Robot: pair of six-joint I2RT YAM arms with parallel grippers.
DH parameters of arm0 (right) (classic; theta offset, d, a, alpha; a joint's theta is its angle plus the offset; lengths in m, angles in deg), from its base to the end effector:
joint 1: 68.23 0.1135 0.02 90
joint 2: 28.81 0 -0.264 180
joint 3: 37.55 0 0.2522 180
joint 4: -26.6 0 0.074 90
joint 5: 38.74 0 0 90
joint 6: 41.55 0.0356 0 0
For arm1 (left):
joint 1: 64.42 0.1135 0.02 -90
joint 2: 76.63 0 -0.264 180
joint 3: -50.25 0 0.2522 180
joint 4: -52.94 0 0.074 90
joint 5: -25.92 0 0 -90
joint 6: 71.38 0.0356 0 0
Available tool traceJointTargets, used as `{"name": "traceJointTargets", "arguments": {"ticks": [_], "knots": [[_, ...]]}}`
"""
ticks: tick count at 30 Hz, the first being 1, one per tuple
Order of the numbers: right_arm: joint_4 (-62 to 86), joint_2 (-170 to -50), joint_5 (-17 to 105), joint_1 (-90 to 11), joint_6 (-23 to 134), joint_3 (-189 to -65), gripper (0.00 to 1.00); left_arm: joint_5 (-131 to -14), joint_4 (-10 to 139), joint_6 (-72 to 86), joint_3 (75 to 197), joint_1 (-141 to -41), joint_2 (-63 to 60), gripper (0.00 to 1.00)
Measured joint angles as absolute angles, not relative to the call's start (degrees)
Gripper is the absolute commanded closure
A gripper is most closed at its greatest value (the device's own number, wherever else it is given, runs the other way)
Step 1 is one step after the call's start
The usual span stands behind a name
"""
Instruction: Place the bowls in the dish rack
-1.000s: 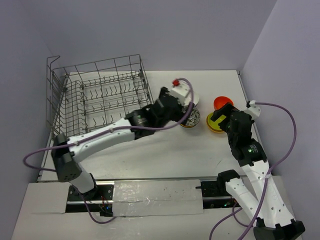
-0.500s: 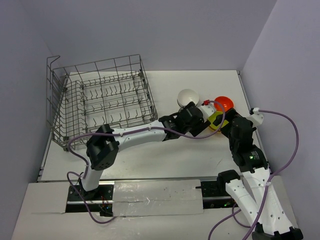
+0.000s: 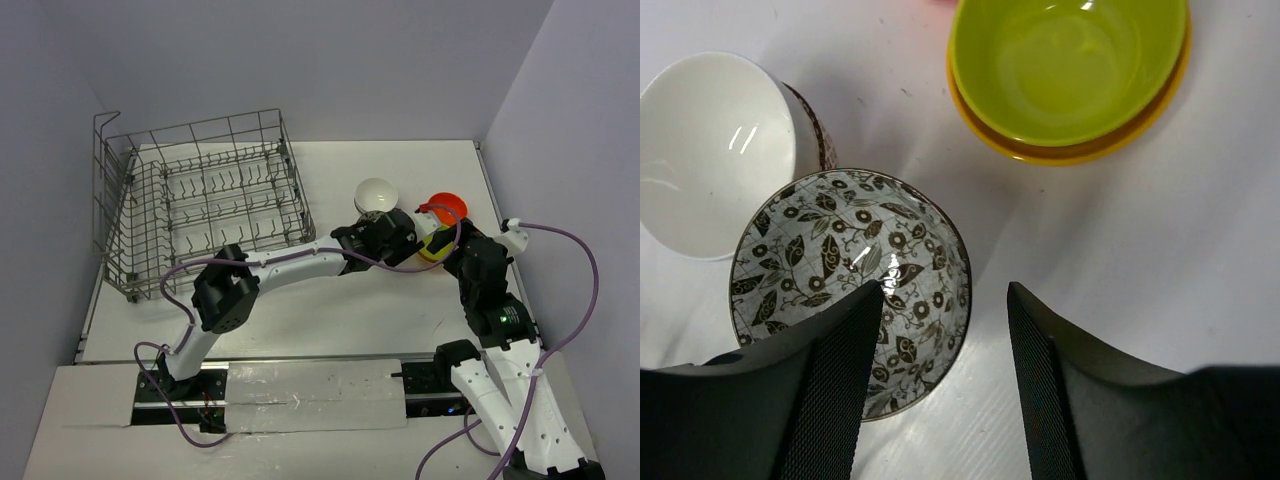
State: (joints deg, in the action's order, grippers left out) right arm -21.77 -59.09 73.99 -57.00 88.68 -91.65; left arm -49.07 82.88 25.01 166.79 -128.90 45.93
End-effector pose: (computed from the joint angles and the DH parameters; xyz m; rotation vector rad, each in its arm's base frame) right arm 0.1203 0.0099 0.3041 0.7331 1.8274 0.1912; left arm 0.2240 -0.4478 0.2459 1.1465 1.8642 -0.2891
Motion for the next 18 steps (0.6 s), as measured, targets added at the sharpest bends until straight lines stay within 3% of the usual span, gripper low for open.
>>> {"name": "traceJointTargets", "arguments": {"ticks": [18], "knots": [[-21.8, -58.5, 73.9, -57.0, 88.7, -91.4, 0.02, -51.9, 87.6, 24.8, 170.5, -127.2, 50.8, 0.45]]}}
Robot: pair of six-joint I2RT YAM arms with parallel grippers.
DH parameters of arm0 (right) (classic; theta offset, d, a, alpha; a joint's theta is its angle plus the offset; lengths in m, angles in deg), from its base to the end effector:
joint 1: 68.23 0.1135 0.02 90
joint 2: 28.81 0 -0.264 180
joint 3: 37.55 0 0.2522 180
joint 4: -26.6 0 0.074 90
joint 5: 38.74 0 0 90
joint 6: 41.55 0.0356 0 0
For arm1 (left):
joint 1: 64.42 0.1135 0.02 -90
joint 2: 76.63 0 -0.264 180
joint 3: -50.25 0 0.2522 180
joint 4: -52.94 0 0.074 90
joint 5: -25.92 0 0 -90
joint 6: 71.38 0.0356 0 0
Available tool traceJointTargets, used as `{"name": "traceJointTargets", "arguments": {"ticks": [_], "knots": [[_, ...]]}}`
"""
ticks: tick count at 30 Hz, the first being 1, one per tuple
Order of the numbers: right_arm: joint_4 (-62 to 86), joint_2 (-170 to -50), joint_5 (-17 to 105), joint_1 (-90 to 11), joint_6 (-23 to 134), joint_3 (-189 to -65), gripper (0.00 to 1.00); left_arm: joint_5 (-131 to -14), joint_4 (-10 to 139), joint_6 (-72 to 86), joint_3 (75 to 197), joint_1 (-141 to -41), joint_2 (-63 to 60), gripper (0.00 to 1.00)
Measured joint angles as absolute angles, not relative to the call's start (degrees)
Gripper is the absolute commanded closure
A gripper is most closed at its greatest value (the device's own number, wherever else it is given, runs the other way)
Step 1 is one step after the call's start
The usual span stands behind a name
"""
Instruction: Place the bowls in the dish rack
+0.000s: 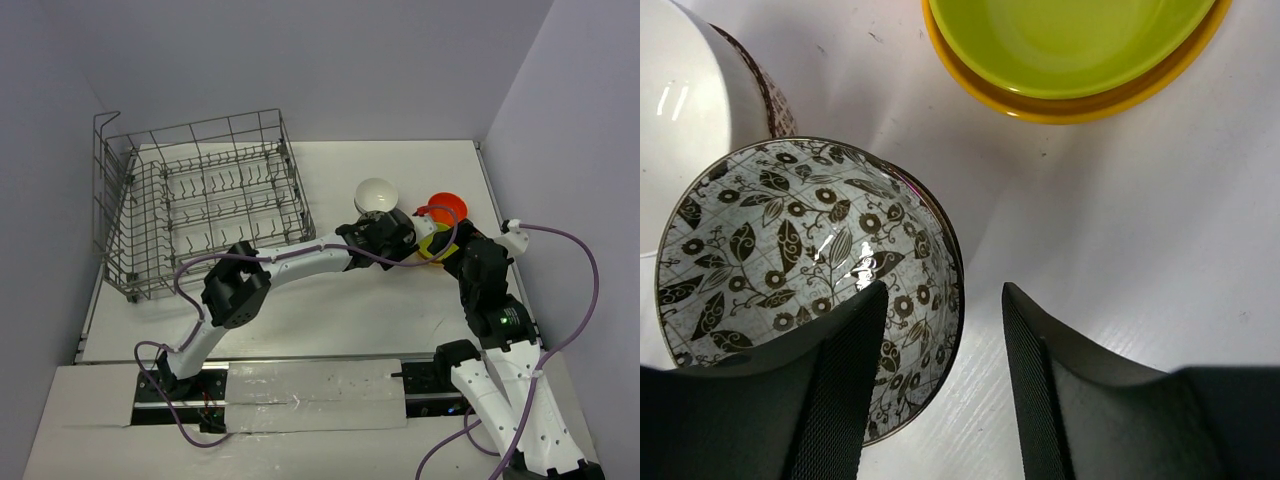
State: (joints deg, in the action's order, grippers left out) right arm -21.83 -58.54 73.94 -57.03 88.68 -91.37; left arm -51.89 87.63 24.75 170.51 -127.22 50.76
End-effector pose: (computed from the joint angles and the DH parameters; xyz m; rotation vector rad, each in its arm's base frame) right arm 0.1187 0.0095 0.3033 0.7329 1.8242 0.1935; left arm 0.2406 -0.4516 0.2194 1.2073 1.9524 -0.2711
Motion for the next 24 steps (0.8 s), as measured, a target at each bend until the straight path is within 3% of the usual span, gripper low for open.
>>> {"name": "traceJointTargets", "arguments": {"ticks": [10, 17, 20, 24], "knots": [[-21.9, -58.4, 73.9, -57.0, 88.7, -91.0, 0.03, -52.2, 88.6, 23.9, 171.5, -126.7, 52.2, 0.52], [-21.9, -58.1, 73.9, -57.0, 88.7, -91.0, 0.04, -52.4, 88.9, 23.5, 172.1, -126.5, 52.6, 0.76], [-21.9, -57.8, 73.9, -57.0, 88.7, -91.0, 0.04, -52.8, 88.9, 23.5, 172.1, -126.5, 52.6, 0.82], [-21.8, -57.6, 73.8, -57.0, 88.7, -91.0, 0.05, -52.8, 89.0, 23.6, 173.3, -126.6, 52.6, 1.0]]}}
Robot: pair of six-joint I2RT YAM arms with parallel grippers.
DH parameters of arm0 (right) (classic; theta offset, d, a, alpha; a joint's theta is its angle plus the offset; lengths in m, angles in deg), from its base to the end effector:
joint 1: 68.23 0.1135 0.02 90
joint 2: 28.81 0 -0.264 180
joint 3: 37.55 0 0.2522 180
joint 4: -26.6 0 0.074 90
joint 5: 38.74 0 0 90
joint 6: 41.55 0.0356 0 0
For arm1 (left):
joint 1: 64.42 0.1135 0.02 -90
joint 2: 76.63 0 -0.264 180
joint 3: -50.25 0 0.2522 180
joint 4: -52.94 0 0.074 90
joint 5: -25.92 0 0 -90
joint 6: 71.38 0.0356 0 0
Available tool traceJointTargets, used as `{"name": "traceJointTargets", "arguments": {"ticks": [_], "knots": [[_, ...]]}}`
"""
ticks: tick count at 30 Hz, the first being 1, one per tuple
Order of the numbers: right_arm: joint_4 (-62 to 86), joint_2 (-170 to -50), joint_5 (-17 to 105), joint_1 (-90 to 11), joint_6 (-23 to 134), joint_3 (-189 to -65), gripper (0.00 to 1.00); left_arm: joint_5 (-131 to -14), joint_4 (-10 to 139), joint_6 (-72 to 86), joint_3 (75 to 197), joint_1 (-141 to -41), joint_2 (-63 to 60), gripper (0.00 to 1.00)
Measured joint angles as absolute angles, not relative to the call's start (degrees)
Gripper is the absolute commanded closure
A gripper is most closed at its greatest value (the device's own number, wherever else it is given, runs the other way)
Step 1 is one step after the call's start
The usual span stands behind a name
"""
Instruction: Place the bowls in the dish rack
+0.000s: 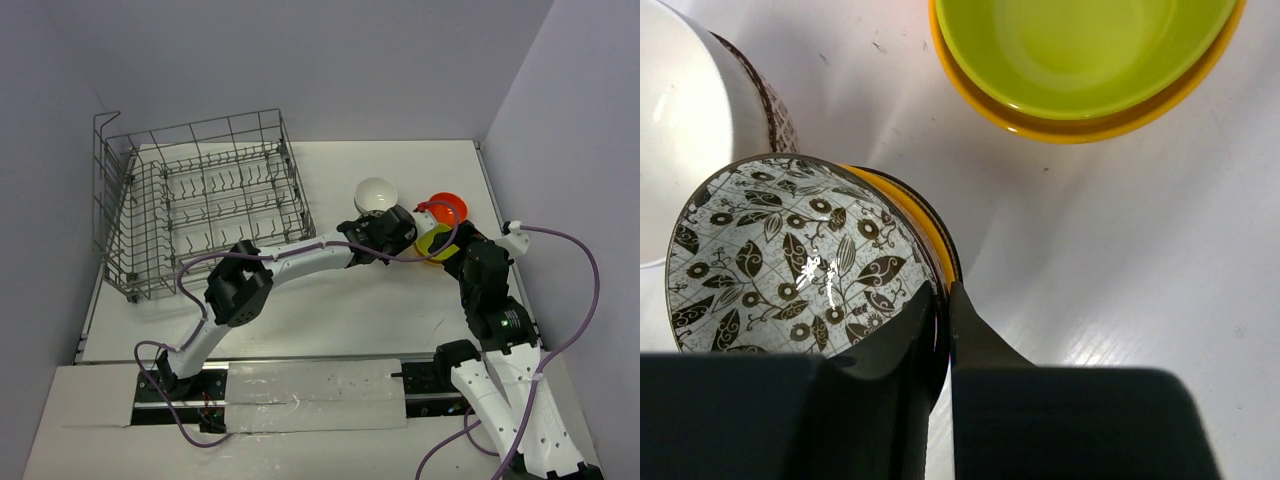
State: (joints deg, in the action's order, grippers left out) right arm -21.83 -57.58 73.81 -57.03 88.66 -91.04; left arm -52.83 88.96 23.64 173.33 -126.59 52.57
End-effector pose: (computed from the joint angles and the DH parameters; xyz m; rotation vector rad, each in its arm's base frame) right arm 0.1160 0.0090 0.3031 0.7305 1.8151 0.2010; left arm 0.2481 -0.4552 0.2181 1.1910 1.9749 -0.2898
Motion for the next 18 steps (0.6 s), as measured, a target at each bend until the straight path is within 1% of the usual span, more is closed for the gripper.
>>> {"name": "traceJointTargets", "arguments": {"ticks": [12, 15, 18], "knots": [[-21.8, -56.3, 73.7, -57.0, 88.4, -91.0, 0.07, -53.6, 90.4, 23.2, 173.5, -126.5, 51.4, 1.0], [-21.8, -55.5, 73.7, -57.0, 88.0, -91.0, 0.06, -54.3, 90.6, 22.4, 173.2, -126.4, 48.7, 1.0], [-21.7, -54.3, 73.8, -57.0, 87.5, -91.0, 0.04, -55.4, 90.5, 21.9, 173.0, -126.4, 45.1, 1.0]]}}
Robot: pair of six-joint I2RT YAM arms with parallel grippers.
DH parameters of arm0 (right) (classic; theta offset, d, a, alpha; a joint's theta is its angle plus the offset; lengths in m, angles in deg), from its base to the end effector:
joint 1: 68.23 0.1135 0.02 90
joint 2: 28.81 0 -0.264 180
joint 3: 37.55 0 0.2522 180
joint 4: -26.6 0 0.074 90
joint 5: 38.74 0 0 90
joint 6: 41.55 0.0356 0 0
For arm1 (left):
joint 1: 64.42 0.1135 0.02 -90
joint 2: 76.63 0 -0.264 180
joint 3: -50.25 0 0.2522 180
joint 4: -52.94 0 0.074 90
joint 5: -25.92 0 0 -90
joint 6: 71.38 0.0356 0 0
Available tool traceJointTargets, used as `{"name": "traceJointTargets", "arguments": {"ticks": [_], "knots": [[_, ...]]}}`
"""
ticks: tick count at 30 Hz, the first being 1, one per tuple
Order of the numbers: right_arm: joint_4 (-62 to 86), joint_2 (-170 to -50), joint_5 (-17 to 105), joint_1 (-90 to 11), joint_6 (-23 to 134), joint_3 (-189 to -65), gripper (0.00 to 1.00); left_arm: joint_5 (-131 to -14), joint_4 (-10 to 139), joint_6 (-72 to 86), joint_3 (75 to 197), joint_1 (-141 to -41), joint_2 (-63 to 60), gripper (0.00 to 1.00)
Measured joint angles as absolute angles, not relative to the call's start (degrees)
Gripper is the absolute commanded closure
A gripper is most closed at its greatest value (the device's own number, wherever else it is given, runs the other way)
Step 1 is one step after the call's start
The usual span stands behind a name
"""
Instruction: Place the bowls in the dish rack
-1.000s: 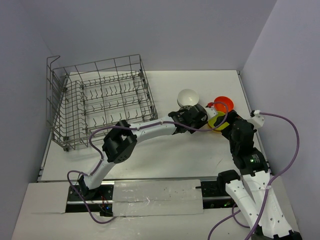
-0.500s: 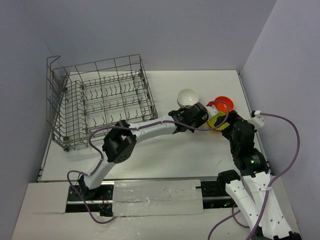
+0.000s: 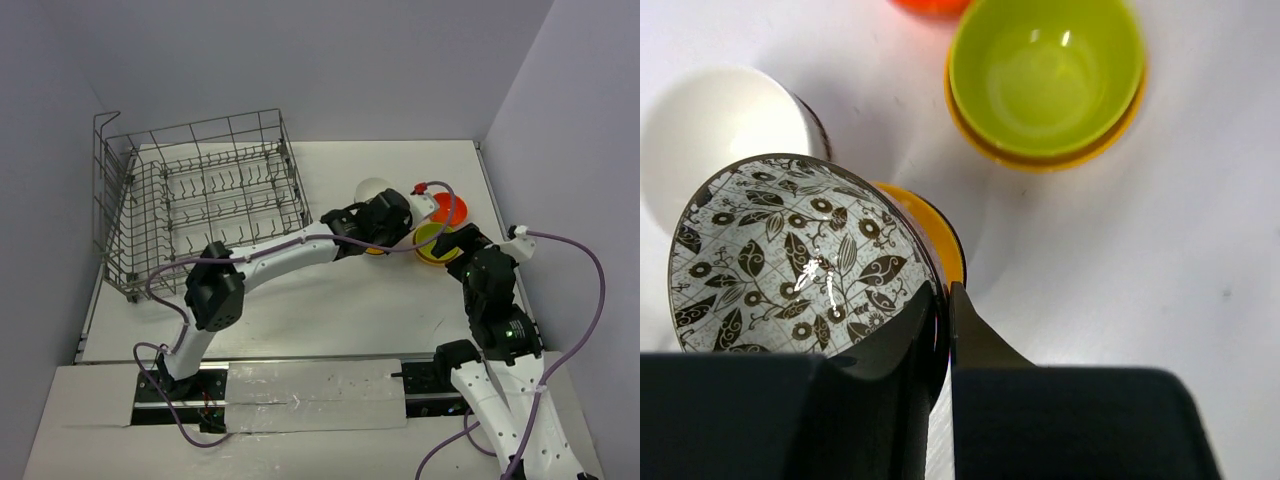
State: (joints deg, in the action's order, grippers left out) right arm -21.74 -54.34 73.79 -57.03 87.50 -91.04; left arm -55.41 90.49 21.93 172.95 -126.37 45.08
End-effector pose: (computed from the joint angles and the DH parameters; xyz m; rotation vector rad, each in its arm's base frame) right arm 0.1054 0.0070 0.3083 0.7074 1.7678 0.2167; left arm 0.2392 -0.4375 0.2774 1.1300 1.9225 -0.4020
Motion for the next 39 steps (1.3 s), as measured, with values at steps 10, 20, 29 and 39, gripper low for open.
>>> {"name": "traceJointTargets", "arguments": {"ticks": [10, 20, 29, 39], "knots": [[-19.7, -47.9, 73.7, -57.0, 84.4, -90.9, 0.04, -56.2, 83.8, 14.7, 166.5, -124.3, 27.9, 1.0], [-17.6, -47.4, 71.0, -57.0, 82.5, -89.4, 0.08, -61.3, 63.5, -5.2, 137.6, -105.7, 3.7, 1.0], [-16.8, -47.8, 69.4, -57.0, 81.9, -89.2, 0.05, -69.4, 48.9, -17.7, 121.0, -98.0, -2.2, 1.0], [-16.5, -48.9, 68.1, -57.0, 81.6, -89.1, 0.05, -75.9, 36.3, -26.0, 113.7, -92.1, -1.3, 1.0]]}}
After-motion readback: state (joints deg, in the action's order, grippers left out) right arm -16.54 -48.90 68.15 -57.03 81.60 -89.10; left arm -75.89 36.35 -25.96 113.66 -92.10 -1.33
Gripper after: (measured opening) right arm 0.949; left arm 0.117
